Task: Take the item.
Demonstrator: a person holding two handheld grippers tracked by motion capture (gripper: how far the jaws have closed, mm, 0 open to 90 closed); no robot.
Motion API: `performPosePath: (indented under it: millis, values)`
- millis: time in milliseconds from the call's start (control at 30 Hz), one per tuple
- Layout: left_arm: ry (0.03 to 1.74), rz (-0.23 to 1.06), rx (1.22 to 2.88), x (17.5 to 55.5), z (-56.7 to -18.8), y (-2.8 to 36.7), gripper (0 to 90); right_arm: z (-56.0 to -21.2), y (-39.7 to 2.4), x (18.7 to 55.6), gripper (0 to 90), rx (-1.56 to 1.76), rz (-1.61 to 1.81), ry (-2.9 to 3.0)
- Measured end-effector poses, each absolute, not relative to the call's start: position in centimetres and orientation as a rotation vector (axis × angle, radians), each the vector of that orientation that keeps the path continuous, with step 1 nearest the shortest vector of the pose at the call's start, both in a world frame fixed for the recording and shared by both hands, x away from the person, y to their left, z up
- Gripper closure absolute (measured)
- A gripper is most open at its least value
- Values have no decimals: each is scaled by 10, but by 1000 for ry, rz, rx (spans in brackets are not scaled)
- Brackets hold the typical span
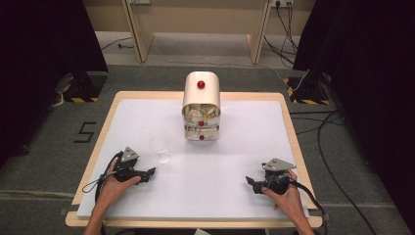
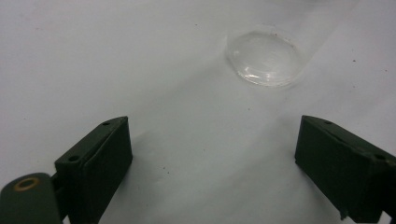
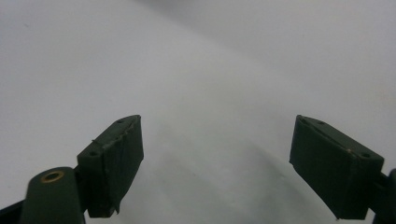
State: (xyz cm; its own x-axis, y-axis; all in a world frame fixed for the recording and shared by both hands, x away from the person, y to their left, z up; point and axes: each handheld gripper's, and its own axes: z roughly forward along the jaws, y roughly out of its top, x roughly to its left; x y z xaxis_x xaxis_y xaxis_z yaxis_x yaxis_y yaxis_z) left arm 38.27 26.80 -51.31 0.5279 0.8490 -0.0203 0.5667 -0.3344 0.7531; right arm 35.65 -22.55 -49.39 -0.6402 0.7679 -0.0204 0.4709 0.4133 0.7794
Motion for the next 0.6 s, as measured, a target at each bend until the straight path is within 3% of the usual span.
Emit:
performPosePath:
  millis: [600]
  values:
    - [1146, 495, 2041, 383, -513, 268, 98, -456, -183, 373, 220, 866, 1240, 2210]
